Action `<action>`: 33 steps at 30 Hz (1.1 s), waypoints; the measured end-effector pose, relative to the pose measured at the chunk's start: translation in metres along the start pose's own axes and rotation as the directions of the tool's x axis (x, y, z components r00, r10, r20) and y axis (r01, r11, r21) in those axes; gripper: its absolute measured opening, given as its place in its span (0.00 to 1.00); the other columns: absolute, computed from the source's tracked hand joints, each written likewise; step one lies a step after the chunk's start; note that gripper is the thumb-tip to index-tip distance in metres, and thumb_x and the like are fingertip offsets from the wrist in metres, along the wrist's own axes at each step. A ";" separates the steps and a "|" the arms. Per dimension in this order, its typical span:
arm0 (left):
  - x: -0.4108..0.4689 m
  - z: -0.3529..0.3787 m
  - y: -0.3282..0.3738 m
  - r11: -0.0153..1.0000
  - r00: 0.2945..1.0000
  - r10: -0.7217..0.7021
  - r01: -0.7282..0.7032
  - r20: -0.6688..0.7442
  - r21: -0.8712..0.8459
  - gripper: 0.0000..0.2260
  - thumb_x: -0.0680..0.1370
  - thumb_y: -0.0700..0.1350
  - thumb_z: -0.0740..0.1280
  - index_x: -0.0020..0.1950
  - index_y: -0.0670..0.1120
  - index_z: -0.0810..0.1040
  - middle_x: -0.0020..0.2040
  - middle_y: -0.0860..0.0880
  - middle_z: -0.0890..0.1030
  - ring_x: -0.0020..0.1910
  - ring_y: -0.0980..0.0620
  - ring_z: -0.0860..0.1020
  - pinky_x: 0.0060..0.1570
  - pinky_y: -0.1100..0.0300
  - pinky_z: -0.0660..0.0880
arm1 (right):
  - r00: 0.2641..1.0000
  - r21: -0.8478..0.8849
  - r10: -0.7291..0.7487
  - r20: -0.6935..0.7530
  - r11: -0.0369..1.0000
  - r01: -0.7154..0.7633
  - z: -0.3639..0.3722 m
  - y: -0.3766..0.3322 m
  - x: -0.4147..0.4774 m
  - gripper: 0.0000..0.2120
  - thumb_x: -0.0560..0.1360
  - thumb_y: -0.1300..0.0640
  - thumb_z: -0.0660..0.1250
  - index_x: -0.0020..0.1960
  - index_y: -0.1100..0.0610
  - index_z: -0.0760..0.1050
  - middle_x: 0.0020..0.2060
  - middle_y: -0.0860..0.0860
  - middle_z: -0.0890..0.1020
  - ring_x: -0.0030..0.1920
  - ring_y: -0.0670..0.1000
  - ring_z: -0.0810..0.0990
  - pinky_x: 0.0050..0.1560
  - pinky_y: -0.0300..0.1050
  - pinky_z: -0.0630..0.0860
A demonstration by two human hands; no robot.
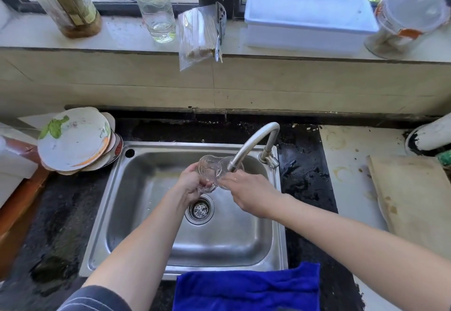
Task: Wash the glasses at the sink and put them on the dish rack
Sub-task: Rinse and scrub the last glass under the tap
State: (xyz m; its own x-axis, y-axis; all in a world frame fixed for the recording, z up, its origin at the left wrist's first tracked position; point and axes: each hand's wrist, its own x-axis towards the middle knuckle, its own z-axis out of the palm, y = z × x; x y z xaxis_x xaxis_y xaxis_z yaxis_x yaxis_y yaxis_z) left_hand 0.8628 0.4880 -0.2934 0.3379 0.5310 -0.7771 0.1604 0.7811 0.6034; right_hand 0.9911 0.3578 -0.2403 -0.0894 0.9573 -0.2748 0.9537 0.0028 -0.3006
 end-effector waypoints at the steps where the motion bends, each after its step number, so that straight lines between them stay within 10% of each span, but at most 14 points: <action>1: 0.001 -0.002 -0.001 1.000 1.000 -0.003 0.003 0.003 0.006 0.31 0.68 0.18 0.50 0.65 0.41 0.72 0.53 0.35 0.75 0.29 0.47 0.74 0.18 0.66 0.68 | 1.000 -0.014 -0.030 -0.001 0.999 0.030 -0.001 0.002 -0.006 0.26 0.79 0.61 0.57 0.76 0.51 0.60 0.73 0.47 0.66 0.72 0.51 0.64 0.58 0.52 0.71; 6: -0.002 0.008 -0.001 0.999 0.999 -0.015 0.013 0.037 0.049 0.31 0.68 0.17 0.50 0.64 0.39 0.73 0.47 0.38 0.78 0.36 0.45 0.77 0.22 0.63 0.73 | 0.995 -0.082 0.103 0.019 0.991 -0.101 -0.006 -0.009 0.015 0.21 0.78 0.62 0.58 0.70 0.55 0.65 0.65 0.56 0.73 0.64 0.58 0.72 0.48 0.52 0.73; 10: -0.003 -0.009 0.003 0.998 0.999 -0.040 0.039 0.029 0.055 0.30 0.68 0.17 0.49 0.62 0.40 0.73 0.47 0.38 0.78 0.36 0.45 0.78 0.22 0.63 0.74 | 0.995 0.011 -0.103 0.006 0.995 0.102 0.003 0.004 -0.007 0.28 0.76 0.65 0.58 0.74 0.50 0.63 0.70 0.50 0.71 0.67 0.55 0.71 0.51 0.53 0.76; 15: -0.003 0.004 -0.001 0.994 0.998 -0.050 0.047 0.030 0.098 0.30 0.68 0.18 0.51 0.65 0.38 0.72 0.43 0.42 0.78 0.35 0.48 0.75 0.25 0.63 0.72 | 0.995 -0.060 0.097 0.002 0.993 -0.097 0.000 -0.012 0.014 0.18 0.77 0.61 0.59 0.66 0.55 0.69 0.62 0.53 0.76 0.63 0.57 0.73 0.48 0.52 0.73; 20: -0.003 -0.014 0.002 0.998 1.000 -0.026 0.026 -0.012 0.053 0.30 0.69 0.18 0.50 0.65 0.39 0.72 0.47 0.37 0.76 0.34 0.45 0.75 0.21 0.63 0.72 | 0.995 0.056 -0.094 -0.034 0.994 0.096 0.006 0.000 -0.011 0.27 0.76 0.65 0.58 0.73 0.51 0.65 0.71 0.49 0.71 0.69 0.52 0.69 0.56 0.52 0.75; 24: -0.012 -0.003 0.006 0.993 0.996 -0.053 0.045 0.075 0.109 0.24 0.72 0.22 0.53 0.62 0.38 0.74 0.43 0.39 0.77 0.27 0.48 0.79 0.23 0.63 0.74 | 0.996 -0.025 0.093 -0.013 0.995 -0.094 -0.001 -0.009 0.012 0.18 0.79 0.59 0.58 0.69 0.57 0.67 0.61 0.56 0.77 0.60 0.59 0.75 0.46 0.52 0.73; 28: -0.011 -0.023 -0.003 0.989 0.991 -0.093 0.102 0.092 -0.105 0.13 0.77 0.43 0.55 0.54 0.46 0.77 0.46 0.41 0.79 0.43 0.42 0.77 0.41 0.55 0.73 | 0.989 0.041 0.147 -0.030 0.988 -0.146 -0.009 -0.001 0.009 0.15 0.82 0.49 0.55 0.65 0.49 0.73 0.55 0.54 0.80 0.56 0.58 0.78 0.50 0.51 0.75; 33: -0.007 -0.004 -0.027 0.912 0.975 -0.056 0.137 0.213 -0.386 0.12 0.68 0.43 0.58 0.50 0.42 0.73 0.54 0.39 0.77 0.48 0.39 0.77 0.54 0.47 0.73 | 0.964 0.246 0.236 -0.124 0.948 -0.201 -0.001 -0.020 0.010 0.12 0.80 0.49 0.57 0.58 0.45 0.77 0.50 0.52 0.83 0.53 0.57 0.79 0.48 0.51 0.74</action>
State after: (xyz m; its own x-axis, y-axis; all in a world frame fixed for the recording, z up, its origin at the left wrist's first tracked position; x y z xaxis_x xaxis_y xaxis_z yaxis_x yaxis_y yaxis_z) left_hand 0.8524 0.4644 -0.3049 0.5180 0.4040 -0.7539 -0.1653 0.9121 0.3752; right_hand 0.9720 0.3680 -0.2360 0.1749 0.9591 -0.2228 0.8517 -0.2609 -0.4545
